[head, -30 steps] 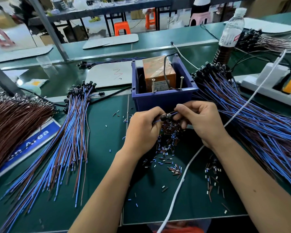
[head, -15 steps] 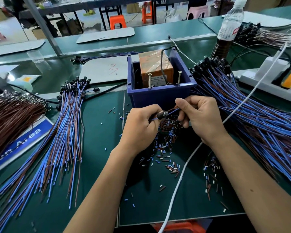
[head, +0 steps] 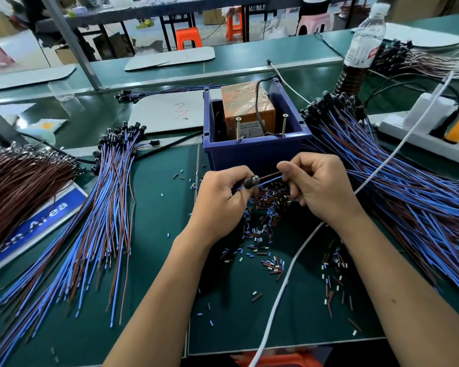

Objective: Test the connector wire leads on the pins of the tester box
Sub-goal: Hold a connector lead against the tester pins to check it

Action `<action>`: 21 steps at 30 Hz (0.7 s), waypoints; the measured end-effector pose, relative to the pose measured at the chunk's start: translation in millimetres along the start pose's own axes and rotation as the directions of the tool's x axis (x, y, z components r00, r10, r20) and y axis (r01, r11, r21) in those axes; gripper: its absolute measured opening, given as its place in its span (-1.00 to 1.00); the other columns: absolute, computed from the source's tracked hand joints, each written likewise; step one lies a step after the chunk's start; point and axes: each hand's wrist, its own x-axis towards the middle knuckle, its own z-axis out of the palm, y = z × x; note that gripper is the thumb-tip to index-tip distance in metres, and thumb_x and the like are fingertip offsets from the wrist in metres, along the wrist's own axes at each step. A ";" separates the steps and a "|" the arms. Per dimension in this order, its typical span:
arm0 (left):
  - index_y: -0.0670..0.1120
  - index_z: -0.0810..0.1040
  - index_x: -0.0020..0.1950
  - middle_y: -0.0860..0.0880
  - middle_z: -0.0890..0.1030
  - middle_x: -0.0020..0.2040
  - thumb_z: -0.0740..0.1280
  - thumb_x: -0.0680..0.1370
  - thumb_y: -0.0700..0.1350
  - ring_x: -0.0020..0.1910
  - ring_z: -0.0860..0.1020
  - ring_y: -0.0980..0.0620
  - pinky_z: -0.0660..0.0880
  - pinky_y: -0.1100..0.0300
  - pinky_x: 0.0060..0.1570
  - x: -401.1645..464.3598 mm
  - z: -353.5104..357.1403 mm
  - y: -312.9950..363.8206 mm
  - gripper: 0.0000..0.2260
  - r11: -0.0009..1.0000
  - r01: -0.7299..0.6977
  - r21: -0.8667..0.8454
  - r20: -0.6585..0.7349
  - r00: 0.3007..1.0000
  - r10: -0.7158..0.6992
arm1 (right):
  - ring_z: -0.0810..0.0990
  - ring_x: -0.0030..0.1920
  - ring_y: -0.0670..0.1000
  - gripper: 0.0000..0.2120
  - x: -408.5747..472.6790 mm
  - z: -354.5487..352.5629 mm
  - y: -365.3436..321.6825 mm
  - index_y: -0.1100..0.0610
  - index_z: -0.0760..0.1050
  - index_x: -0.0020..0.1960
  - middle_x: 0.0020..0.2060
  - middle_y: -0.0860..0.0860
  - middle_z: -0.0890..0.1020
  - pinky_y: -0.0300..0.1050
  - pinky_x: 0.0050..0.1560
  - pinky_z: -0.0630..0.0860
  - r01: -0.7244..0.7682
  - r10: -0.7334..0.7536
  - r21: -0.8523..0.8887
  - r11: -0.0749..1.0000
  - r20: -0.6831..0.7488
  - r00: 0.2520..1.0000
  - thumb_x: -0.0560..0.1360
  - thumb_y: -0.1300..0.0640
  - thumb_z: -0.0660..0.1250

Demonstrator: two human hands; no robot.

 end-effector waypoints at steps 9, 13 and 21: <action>-0.15 0.57 -0.25 0.11 0.49 -0.41 0.35 0.58 -0.34 -0.41 0.40 0.11 0.32 0.24 -0.38 -0.7 1.0 3.7 -0.78 0.997 -0.014 -0.072 -0.182 0.983 0.001 | 0.45 -0.55 -0.04 -0.89 1.3 6.8 -0.5 0.07 0.64 0.04 -0.40 0.10 0.65 -0.22 -0.50 0.44 -0.032 0.030 0.078 0.996 0.033 0.999 0.62 0.03 0.42; -0.16 0.55 -0.23 -0.01 0.51 -0.39 0.34 0.61 -0.26 -0.38 0.43 -0.05 0.39 0.02 -0.38 -3.9 12.0 8.5 -0.80 0.996 -0.032 -0.083 -0.311 0.950 0.005 | 0.45 -0.53 -0.04 -0.94 -6.1 30.7 -8.8 0.10 0.71 0.02 -0.29 0.14 0.70 -0.14 -0.50 0.48 -0.035 0.016 0.237 0.971 0.082 0.996 0.59 0.14 0.46; -0.19 0.63 -0.12 -0.01 0.65 -0.24 0.34 0.63 -0.28 -0.26 0.60 -0.03 0.51 0.08 -0.24 -8.2 17.8 25.2 -0.85 0.990 -0.132 0.056 -0.545 0.826 0.141 | 0.35 -0.57 -0.07 -0.85 -6.0 37.1 -19.7 0.22 0.59 -0.02 -0.18 0.09 0.71 -0.13 -0.48 0.50 0.015 0.013 0.471 0.882 -0.057 0.998 0.63 0.13 0.36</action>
